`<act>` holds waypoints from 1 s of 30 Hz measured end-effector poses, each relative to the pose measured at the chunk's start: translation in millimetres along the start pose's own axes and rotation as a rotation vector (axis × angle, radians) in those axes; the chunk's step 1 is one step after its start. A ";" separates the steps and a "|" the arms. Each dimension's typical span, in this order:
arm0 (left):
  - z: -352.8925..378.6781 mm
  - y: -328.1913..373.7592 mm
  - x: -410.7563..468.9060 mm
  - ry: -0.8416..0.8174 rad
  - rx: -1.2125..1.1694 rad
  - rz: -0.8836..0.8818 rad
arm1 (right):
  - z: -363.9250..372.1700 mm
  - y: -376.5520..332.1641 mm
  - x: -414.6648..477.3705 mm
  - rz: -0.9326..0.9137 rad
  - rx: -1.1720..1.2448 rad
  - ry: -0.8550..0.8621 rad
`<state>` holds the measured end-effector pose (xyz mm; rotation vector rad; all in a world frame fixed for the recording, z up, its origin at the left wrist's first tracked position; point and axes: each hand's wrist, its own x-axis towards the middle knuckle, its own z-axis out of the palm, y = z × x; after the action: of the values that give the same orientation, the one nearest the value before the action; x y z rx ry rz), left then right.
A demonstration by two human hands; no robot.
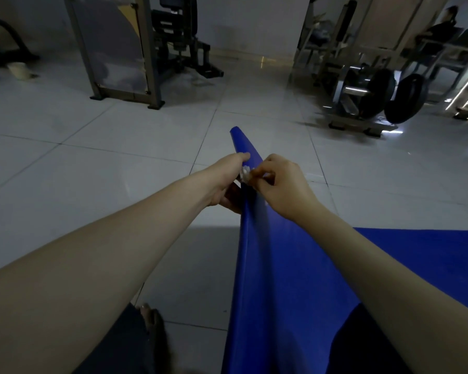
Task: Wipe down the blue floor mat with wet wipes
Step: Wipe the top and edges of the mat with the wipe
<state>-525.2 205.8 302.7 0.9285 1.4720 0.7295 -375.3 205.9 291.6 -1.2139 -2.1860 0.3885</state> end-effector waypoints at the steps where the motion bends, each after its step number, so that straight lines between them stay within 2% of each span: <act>1: -0.7 -0.8 1.7 0.001 -0.001 -0.003 | 0.3 -3.2 -5.8 -0.021 -0.009 -0.019; 7: -3.4 -9.1 5.5 0.049 -0.006 0.022 | 3.7 -22.6 -71.3 -0.224 0.054 -0.238; 9: -5.3 -9.4 7.2 0.046 0.026 0.030 | 4.3 -25.1 -73.3 -0.288 0.020 -0.265; 11: -7.2 -8.4 5.7 0.036 0.049 0.041 | 5.9 -21.6 -54.3 -0.283 -0.050 -0.174; 14: -6.9 -5.9 2.0 -0.022 0.076 0.074 | 9.0 -14.7 -12.2 -0.121 -0.100 0.042; 16: -6.7 -5.2 -1.2 -0.020 0.086 0.080 | 12.4 -15.1 2.1 -0.042 -0.094 0.045; 21: -10.8 -8.6 3.8 0.077 0.049 0.034 | 14.3 -29.4 -42.6 -0.149 -0.061 -0.162; 24: -11.4 -10.9 6.0 0.072 0.041 0.039 | 6.9 -41.4 -87.2 -0.240 0.020 -0.418; 26: -10.7 -11.5 5.4 0.068 0.045 0.044 | 5.9 -41.7 -97.6 -0.285 0.026 -0.487; 28: -8.9 -10.6 5.0 0.059 0.053 0.042 | 6.5 -37.8 -86.7 -0.299 -0.002 -0.393; 30: -7.9 -7.3 4.9 0.025 0.078 0.045 | 8.8 -29.9 -61.6 -0.266 -0.069 -0.203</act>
<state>-534.0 207.1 294.9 1.0184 1.5146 0.7232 -376.1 138.3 277.9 -0.9352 -2.5147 0.3389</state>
